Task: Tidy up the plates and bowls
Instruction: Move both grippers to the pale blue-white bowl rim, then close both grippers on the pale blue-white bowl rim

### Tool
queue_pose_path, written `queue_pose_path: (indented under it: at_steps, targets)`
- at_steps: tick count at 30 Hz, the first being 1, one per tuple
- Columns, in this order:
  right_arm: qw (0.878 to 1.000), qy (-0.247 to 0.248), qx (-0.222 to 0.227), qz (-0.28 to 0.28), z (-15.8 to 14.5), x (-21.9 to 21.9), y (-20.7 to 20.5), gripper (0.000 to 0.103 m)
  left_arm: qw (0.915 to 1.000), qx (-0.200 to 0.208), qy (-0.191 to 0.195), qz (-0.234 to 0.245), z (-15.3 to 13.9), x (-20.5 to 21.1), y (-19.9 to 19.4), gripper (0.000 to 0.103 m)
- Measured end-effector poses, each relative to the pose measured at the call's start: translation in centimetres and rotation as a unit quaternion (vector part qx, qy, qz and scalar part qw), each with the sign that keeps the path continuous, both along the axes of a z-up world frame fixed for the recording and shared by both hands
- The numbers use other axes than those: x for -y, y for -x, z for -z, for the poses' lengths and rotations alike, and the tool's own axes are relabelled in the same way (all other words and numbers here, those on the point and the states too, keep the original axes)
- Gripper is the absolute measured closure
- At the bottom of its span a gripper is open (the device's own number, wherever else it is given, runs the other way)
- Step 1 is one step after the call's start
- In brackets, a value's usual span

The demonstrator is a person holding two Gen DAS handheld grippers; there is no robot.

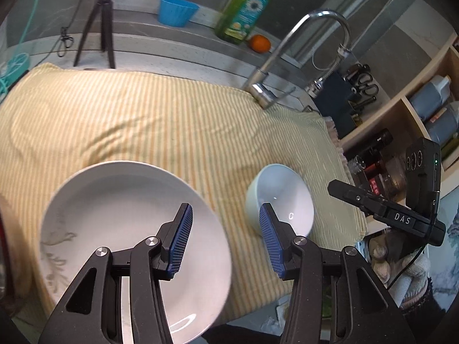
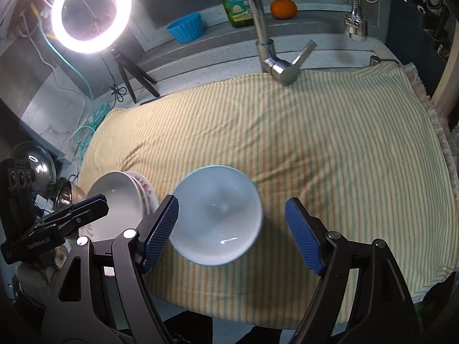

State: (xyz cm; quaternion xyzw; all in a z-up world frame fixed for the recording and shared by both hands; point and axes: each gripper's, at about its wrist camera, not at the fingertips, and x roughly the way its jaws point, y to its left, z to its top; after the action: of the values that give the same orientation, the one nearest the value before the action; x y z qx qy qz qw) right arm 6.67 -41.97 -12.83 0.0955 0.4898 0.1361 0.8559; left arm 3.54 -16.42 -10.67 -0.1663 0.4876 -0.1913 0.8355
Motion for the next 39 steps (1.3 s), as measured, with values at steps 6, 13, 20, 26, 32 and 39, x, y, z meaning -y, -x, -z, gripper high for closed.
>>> queue_pose_path:
  at_steps: [6,13,20,26,32,39]
  targets:
    - [1.000,-0.008,-0.021,-0.001,1.7,1.4,-0.3,0.037,0.9996,-0.011,0.004,0.027,1.1,2.9,-0.7,0.056]
    - [0.999,-0.031,-0.042,-0.003,3.5,2.3,-0.7,0.049,0.9990,-0.024,0.001,0.037,2.0,4.5,-1.6,0.060]
    - [0.997,-0.051,-0.060,-0.010,4.9,2.5,-1.2,0.059,0.9982,-0.040,-0.005,0.044,3.1,5.3,-2.5,0.076]
    - [0.995,-0.064,-0.074,-0.014,5.8,2.5,-1.5,0.071,0.9978,-0.047,-0.007,0.046,3.5,5.6,-2.6,0.080]
    - [0.995,-0.068,-0.077,-0.019,6.0,2.4,-1.6,0.083,0.9974,-0.049,-0.009,0.051,3.8,6.1,-2.6,0.084]
    - [0.995,-0.060,-0.073,-0.022,5.8,1.9,-1.6,0.090,0.9974,-0.048,-0.008,0.053,3.9,6.4,-2.7,0.085]
